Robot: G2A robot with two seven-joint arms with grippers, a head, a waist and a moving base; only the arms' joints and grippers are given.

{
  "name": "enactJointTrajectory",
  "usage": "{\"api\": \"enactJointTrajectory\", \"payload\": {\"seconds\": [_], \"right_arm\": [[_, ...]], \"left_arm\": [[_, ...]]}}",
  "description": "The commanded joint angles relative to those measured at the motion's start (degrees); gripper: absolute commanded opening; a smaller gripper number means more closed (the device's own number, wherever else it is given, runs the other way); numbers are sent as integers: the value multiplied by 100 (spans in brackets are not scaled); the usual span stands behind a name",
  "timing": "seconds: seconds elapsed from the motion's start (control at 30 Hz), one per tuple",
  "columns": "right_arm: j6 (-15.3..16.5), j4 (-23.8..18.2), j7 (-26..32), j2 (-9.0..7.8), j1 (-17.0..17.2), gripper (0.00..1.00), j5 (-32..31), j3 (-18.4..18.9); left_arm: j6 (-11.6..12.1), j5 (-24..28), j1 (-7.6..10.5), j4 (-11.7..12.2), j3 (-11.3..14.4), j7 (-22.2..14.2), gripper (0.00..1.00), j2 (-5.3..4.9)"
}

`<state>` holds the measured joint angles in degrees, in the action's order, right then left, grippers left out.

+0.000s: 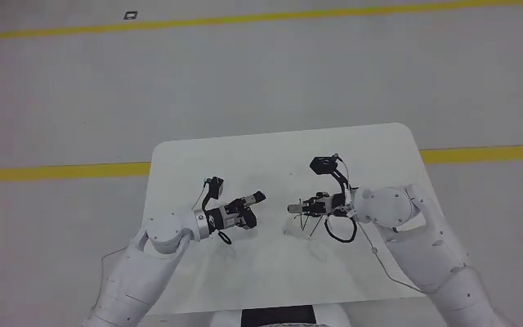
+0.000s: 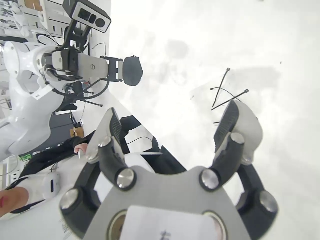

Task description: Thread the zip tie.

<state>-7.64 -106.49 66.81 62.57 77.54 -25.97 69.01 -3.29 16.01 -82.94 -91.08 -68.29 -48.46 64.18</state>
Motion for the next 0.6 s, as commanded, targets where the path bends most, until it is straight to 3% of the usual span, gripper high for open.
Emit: {"api": "enactJointTrajectory", "payload": {"seconds": [0.0,0.4,0.57], "right_arm": [[0,0,1,0,0,100,1,0],[-168,294,-187,53,-5,100,-107,-613],[-168,294,-187,53,-5,100,-107,-613]], "left_arm": [[0,0,0,0,0,0,100,0],[0,0,0,0,0,0,100,0],[0,0,0,0,0,0,100,0]]}}
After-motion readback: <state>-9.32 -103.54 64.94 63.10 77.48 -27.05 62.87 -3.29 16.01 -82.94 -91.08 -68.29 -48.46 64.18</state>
